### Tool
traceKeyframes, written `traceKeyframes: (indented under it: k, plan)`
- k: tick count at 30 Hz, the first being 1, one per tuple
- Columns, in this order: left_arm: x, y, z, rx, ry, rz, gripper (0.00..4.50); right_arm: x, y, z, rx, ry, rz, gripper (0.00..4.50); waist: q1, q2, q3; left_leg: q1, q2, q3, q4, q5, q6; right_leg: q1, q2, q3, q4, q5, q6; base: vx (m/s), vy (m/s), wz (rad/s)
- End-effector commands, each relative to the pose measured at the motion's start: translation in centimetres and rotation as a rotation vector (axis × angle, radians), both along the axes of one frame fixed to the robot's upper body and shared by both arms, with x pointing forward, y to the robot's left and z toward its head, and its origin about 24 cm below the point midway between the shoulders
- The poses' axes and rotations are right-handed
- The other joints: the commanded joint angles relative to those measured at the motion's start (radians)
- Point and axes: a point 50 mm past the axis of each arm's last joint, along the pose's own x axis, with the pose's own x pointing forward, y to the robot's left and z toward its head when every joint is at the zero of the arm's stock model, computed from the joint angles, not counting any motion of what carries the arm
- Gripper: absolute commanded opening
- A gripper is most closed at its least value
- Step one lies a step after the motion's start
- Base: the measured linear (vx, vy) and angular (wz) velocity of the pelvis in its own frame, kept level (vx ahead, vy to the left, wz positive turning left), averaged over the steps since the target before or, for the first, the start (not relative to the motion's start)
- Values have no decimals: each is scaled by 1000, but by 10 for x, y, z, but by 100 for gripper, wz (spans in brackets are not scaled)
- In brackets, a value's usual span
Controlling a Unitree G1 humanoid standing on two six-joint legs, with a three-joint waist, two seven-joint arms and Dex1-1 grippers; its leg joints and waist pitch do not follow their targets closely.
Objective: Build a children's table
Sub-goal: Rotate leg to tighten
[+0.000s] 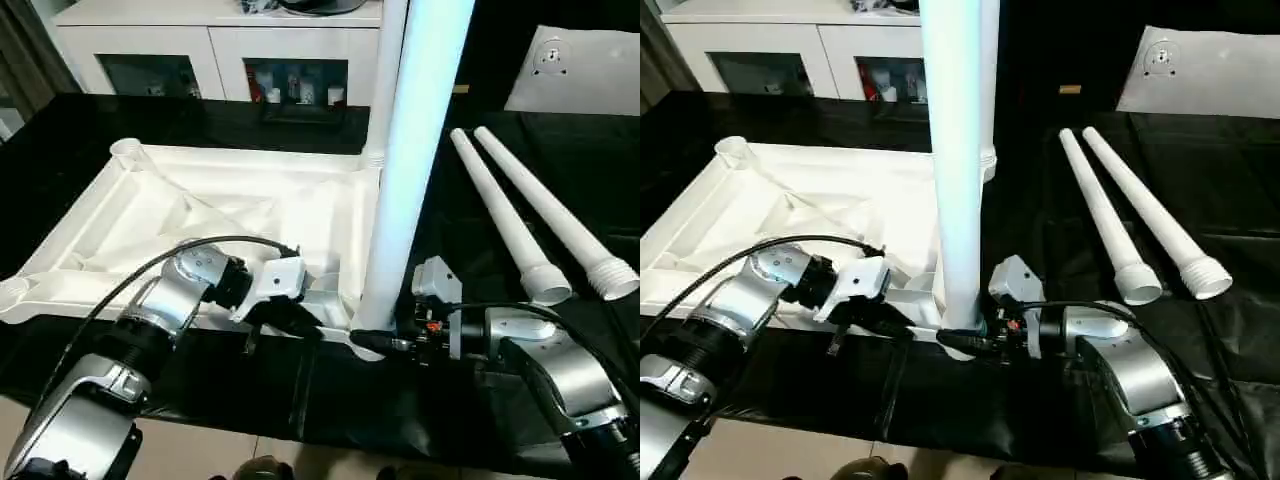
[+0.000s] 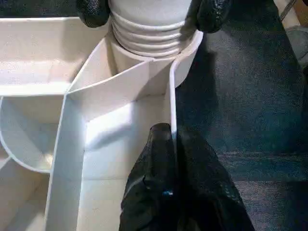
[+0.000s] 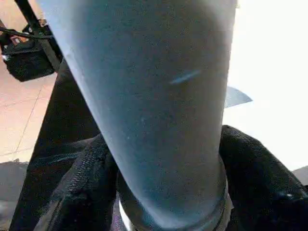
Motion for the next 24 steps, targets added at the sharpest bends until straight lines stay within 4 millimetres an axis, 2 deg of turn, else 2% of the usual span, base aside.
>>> traceKeyframes:
  k: [1,5,6,7,9,10,11,12,13,14,17,20,21,22,24]
  plan:
    - [0,-6,7,-28,-14,-33,0,-6,6,-3,14,32,24,275,-4,-14,-63,6,85,-31,-68,-85,100,58,-105,62,-68,-179,-209,0,0,0]
    - [6,-8,6,-41,-23,74,0,-4,14,-4,57,45,-68,273,-5,-12,-62,6,87,-31,-68,-90,97,55,-106,63,-69,-183,-213,0,0,0]
    - [11,-9,5,-40,-39,163,0,1,20,-7,45,46,-168,272,-9,-11,-60,8,86,-33,-72,-108,82,54,-105,61,-73,-208,-211,0,0,0]
    - [12,-10,4,-41,-40,171,0,1,21,-8,43,46,-176,272,-14,-13,-57,8,81,-33,-74,-128,64,55,-105,60,-79,-250,-202,0,0,0]
    - [18,-14,5,-80,-55,273,0,6,29,-11,40,44,-266,272,-16,-8,-55,12,78,-34,-75,-154,48,55,-107,61,-89,-331,-175,0,0,0]
    - [21,-18,6,-100,-71,331,0,10,34,-11,55,45,-322,272,-21,-10,-50,11,80,-35,-80,-165,35,51,-104,62,-90,-358,-168,0,0,0]
    - [24,-22,7,-116,-75,392,0,14,39,-12,70,48,-391,272,-24,-10,-51,14,80,-36,-81,-174,25,49,-106,61,-91,-367,-168,0,0,0]
    - [25,-25,8,-125,-75,430,0,16,42,-13,79,51,-436,272,-30,-13,-53,10,76,-39,-82,-177,17,55,-107,59,-92,-376,-161,0,0,0]
    - [29,-30,10,-149,-92,506,0,18,46,-15,76,56,-478,272,-32,-10,-53,9,77,-40,-83,-174,16,55,-107,61,-90,-367,-160,0,0,0]
    - [31,-35,11,-169,-94,556,0,20,49,-16,69,53,-506,272,-43,-10,-53,12,79,-39,-83,-182,12,53,-105,62,-90,-343,-172,0,0,0]
    - [32,-49,14,-219,-104,689,0,26,57,-19,76,83,-630,272,-48,-9,-55,8,77,-35,-78,-144,34,53,-104,65,-87,-269,-190,0,0,0]
    - [30,-61,13,-238,-115,772,0,30,64,-20,88,98,-725,272,-52,-12,-57,4,73,-34,-75,-104,57,58,-104,63,-86,-234,-195,0,0,0]
    - [30,-61,13,-238,-116,774,0,31,65,-19,91,95,-726,307,-52,-10,-60,3,73,-33,-73,-88,68,58,-103,62,-85,-214,-194,0,0,0]
    - [29,-64,12,-238,-119,765,0,31,66,-17,102,79,-729,328,-52,-15,-61,2,72,-33,-73,-78,78,61,-101,61,-83,-192,-195,0,0,0]
    - [27,-66,13,-234,-126,739,0,32,66,-16,111,61,-746,342,-53,-13,-61,0,72,-33,-72,-84,92,60,-102,61,-81,-178,-196,0,0,0]
